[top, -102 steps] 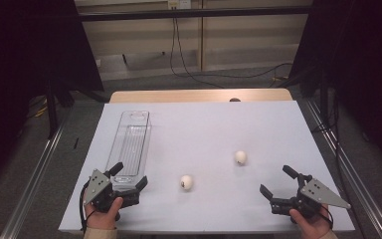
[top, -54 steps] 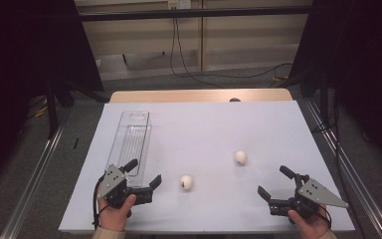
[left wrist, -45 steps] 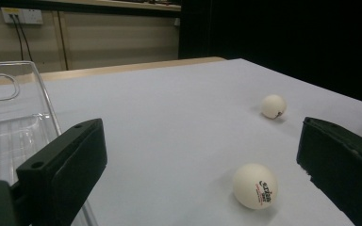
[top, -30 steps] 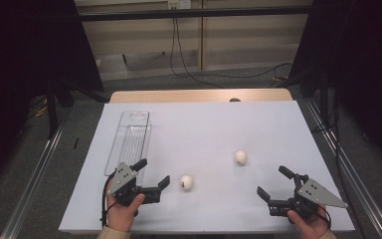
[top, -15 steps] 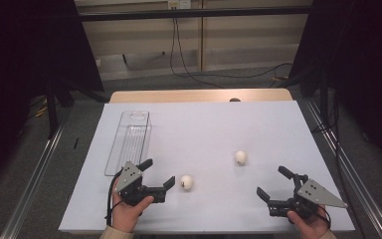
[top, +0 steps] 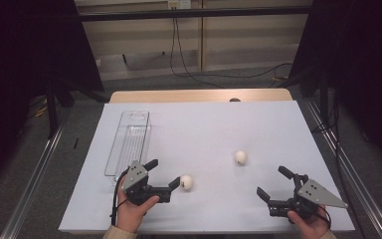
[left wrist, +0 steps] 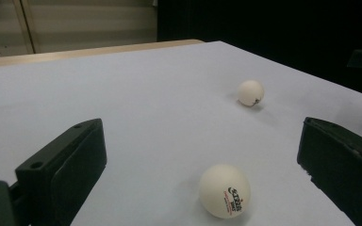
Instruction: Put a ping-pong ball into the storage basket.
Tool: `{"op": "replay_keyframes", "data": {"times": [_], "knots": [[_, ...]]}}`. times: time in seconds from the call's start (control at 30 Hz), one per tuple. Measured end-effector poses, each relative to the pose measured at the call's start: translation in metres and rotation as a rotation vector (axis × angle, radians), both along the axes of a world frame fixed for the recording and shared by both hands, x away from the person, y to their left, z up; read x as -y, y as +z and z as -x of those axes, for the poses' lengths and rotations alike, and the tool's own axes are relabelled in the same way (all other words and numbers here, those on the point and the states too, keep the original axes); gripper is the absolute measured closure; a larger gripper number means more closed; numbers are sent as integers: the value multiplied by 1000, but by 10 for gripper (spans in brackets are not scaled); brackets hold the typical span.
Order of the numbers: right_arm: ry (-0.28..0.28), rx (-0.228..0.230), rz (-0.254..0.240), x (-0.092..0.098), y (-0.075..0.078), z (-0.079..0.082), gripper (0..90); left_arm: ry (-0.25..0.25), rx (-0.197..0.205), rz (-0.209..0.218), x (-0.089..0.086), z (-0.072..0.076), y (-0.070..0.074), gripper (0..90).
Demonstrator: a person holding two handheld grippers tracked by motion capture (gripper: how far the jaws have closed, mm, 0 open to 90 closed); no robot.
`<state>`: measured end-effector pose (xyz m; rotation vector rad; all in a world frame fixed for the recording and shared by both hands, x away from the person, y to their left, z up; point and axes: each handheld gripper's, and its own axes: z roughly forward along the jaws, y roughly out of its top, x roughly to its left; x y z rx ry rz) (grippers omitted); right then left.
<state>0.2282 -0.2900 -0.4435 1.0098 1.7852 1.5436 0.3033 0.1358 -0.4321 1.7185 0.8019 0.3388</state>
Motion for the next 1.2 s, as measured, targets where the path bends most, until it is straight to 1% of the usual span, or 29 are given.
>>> {"op": "replay_keyframes", "data": {"times": [0.03, 0.13, 0.23, 0.3, 0.67, 0.77, 0.8, 0.9, 0.93, 1.0, 1.2], "knots": [[1, 0, 0, 0, 0, 0, 11, -1, -1, -6, 1, 0, 0, 20], [1, -1, 1, 0, 0, 0, 11, -5, -11, -6, 3, 0, -1, 20], [1, -2, 0, 0, 0, 0, 11, -7, -7, -12, 3, -1, -1, 20], [0, 0, 0, 0, 0, 0, 11, -6, -8, -11, 4, -1, -1, 19], [3, 1, 4, 0, 0, 0, 12, -17, -15, -32, 10, -2, -3, 20], [4, 1, 4, 0, 0, 0, 11, -19, -13, -57, 11, -2, -3, 21], [4, 1, 4, 0, 0, 0, 11, -21, -17, -52, 12, -2, -3, 21], [4, 1, 5, 0, 0, 0, 11, -28, -24, -62, 15, -3, -3, 21], [4, 2, 5, 0, 0, 0, 12, -28, -26, -72, 16, -3, -4, 21], [4, 3, 5, 0, 0, 0, 12, -28, -36, -70, 18, -4, -4, 21], [4, 3, 5, -1, 0, 0, 11, -36, -41, -86, 20, -4, -5, 21]]}}
